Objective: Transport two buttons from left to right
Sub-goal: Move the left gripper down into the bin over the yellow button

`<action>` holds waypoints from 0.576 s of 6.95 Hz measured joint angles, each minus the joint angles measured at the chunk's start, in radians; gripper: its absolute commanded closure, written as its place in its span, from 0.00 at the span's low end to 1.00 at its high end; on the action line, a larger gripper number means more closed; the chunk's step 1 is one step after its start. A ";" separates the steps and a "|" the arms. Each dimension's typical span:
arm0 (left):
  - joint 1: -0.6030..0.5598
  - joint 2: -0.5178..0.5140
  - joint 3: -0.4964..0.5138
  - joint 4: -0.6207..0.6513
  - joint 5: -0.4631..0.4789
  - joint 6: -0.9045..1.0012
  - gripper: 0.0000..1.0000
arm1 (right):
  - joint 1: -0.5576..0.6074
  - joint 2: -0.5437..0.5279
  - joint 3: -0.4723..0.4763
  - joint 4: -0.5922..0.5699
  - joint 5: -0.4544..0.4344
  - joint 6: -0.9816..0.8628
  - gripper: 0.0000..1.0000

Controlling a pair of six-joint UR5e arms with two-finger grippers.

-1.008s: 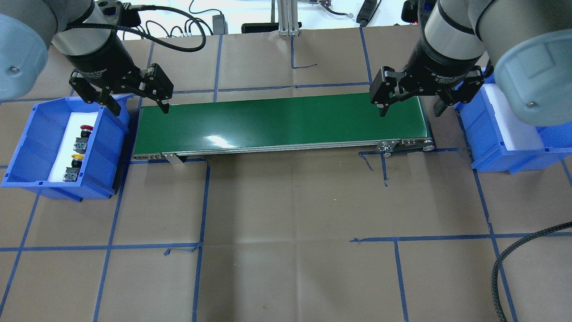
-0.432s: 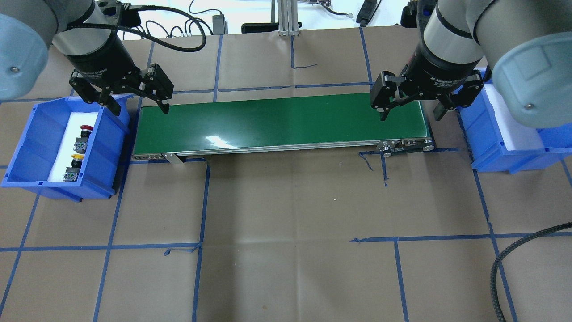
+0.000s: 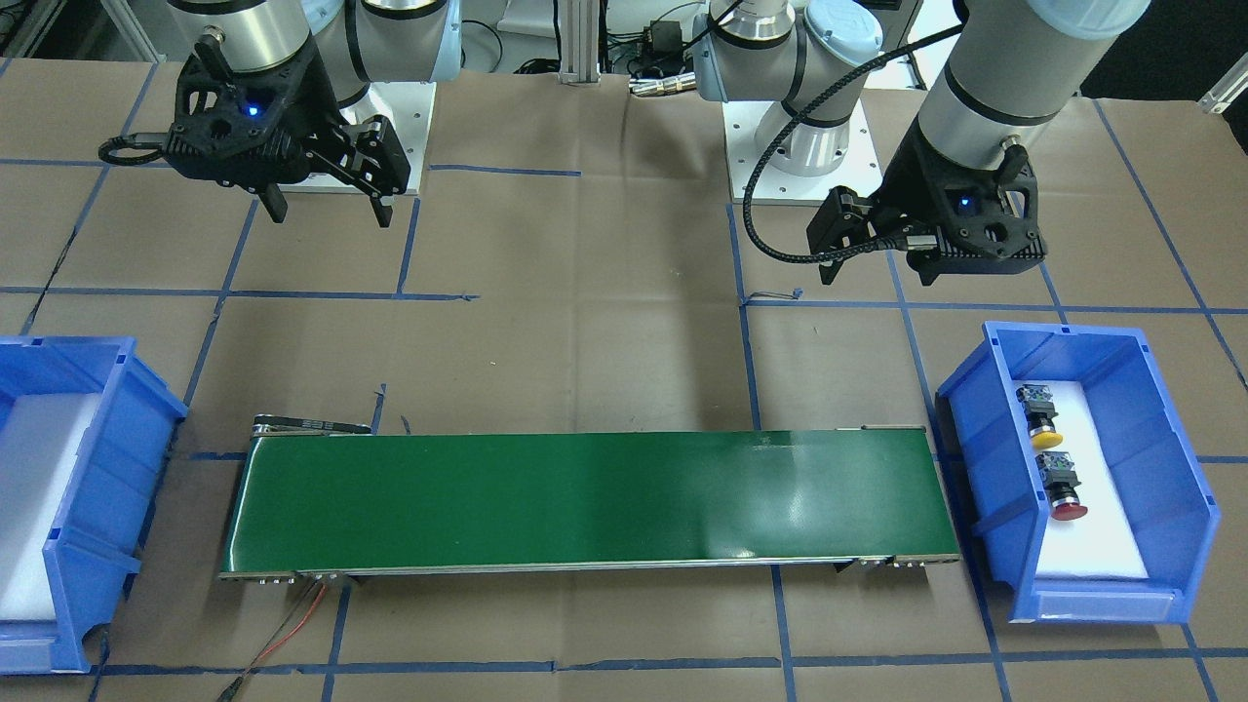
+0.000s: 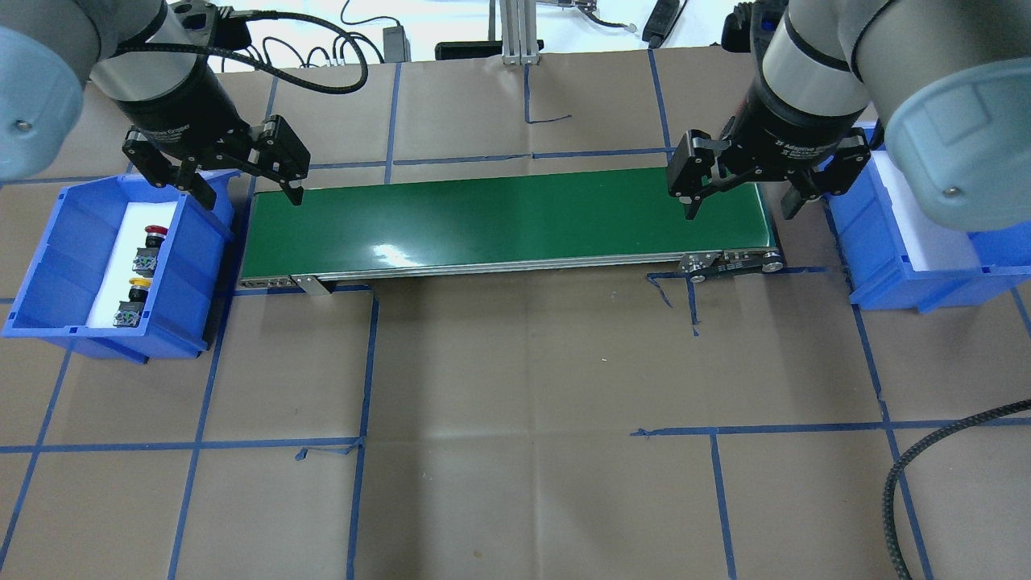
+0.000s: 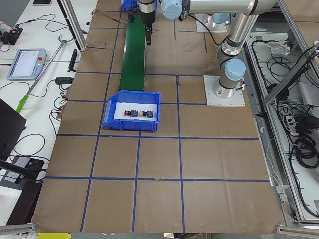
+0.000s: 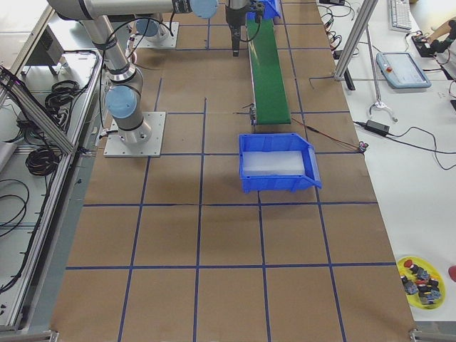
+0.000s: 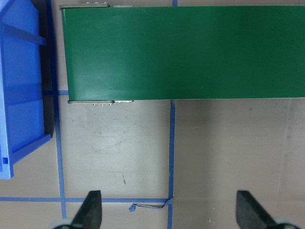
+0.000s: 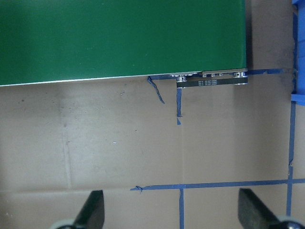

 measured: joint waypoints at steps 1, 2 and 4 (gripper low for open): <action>0.041 -0.001 0.000 0.000 0.001 0.053 0.00 | 0.000 0.001 0.001 -0.001 0.000 0.000 0.00; 0.121 -0.002 0.000 -0.001 0.000 0.141 0.00 | 0.000 0.001 0.001 -0.004 0.001 0.000 0.00; 0.335 -0.019 -0.001 -0.002 -0.001 0.402 0.00 | 0.000 0.001 0.002 -0.009 0.001 0.000 0.00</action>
